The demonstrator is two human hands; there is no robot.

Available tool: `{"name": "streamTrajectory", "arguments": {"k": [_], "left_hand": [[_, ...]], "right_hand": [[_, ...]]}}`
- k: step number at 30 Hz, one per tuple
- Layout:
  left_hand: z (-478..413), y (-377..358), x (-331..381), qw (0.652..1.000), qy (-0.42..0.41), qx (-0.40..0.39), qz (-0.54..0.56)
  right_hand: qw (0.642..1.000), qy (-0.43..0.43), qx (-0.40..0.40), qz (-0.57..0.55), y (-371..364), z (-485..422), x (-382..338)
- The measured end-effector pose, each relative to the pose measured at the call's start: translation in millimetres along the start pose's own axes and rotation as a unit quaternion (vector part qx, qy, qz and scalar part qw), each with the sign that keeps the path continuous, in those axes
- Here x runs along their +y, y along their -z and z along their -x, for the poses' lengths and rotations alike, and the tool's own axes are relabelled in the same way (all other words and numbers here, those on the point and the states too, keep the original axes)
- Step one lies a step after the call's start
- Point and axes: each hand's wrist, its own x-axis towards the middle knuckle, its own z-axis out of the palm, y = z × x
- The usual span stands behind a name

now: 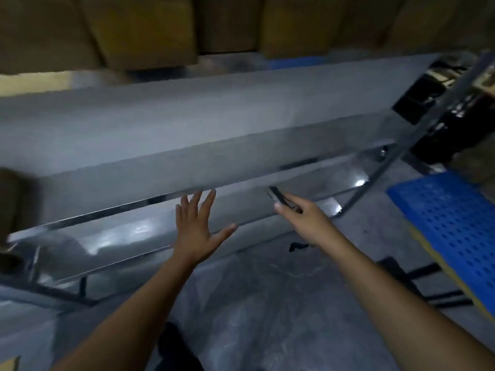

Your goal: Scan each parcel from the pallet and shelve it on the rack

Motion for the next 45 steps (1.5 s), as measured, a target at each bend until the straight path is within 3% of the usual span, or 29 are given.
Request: {"name": "streamTrajectory", "arguments": {"k": [5, 11, 18, 23, 29, 35, 45], "left_hand": [[-28.3, -87.9, 151.0, 0.984, -0.133, -0.111, 0.043], [-61.7, -183.5, 305.6, 0.936, -0.267, -0.213, 0.083], [-77.4, -307.7, 482.7, 0.83, -0.376, -0.353, 0.213], [-70.6, -371.9, 602.0, 0.74, -0.447, -0.442, 0.239], [-29.7, -425.6, 719.3, 0.683, -0.478, -0.499, 0.238], [17.0, -485.4, 838.7, 0.68, -0.468, -0.501, 0.259], [62.6, -586.9, 1000.7, 0.745, -0.369, -0.441, 0.339]], "right_hand": [[0.99, -0.045, 0.124, -0.055, 139.6, 72.9, 65.7], [0.954, -0.113, 0.27, 0.057, 279.5, 160.1, 130.4], [0.88, -0.229, 0.407, 0.08, 407.0, 260.1, 179.7], [0.831, -0.28, 0.468, 0.108, 480.2, 321.5, 199.2], [0.764, -0.306, 0.558, 0.11, 541.8, 379.9, 250.2], [0.727, -0.292, 0.612, 0.107, 620.1, 432.2, 324.5], [0.769, -0.235, 0.591, 0.064, 785.5, 482.1, 429.4]]}}
